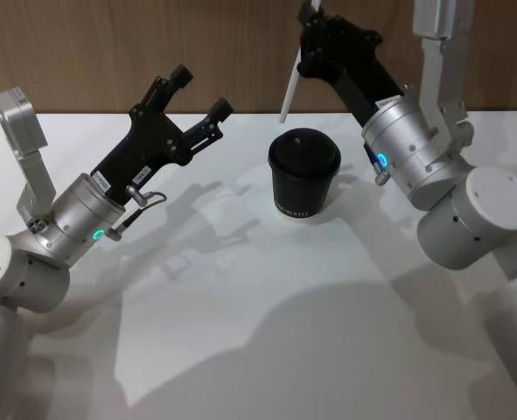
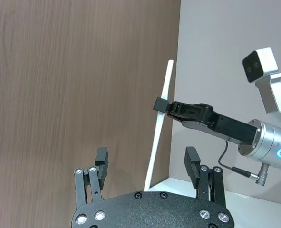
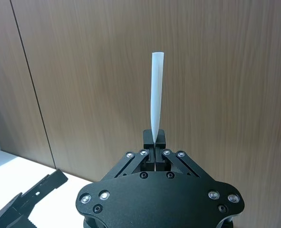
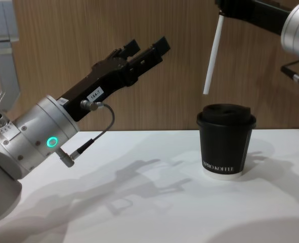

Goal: Pick up the straw with one hand, pass it to the other hand, and insert it into the cup.

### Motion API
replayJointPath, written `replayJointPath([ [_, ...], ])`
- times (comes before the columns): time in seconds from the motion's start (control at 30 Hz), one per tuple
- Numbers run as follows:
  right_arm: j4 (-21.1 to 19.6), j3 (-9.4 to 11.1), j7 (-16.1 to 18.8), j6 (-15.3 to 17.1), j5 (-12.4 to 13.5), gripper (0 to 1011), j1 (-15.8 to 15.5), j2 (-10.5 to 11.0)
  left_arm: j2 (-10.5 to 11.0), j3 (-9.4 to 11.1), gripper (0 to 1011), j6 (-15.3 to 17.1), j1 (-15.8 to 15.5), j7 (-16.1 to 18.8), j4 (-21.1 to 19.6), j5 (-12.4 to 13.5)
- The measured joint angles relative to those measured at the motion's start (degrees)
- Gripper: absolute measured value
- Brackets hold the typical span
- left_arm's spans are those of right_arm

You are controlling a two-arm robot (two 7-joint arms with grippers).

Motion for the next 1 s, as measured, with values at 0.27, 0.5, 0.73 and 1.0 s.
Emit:
replayJointPath([
  [0.27,-1.5,0.8,-0.1,0.8,-0.1,14,-1.1,0.4,0.0,0.0,1003,0.0,0.0,0.0,0.0,0.0],
  [0.5,-2.3,1.3,-0.1,1.8,-0.1,14,-2.1,0.6,0.0,0.0,1003,0.0,0.0,0.0,0.0,0.0],
  [0.73,-2.5,1.7,0.2,2.4,0.0,14,-2.7,0.7,0.0,0.0,1003,0.0,0.0,0.0,0.0,0.0],
  [1.0,-2.3,2.2,0.5,2.7,0.0,14,-2.9,0.4,0.0,0.0,1003,0.0,0.0,0.0,0.0,0.0],
])
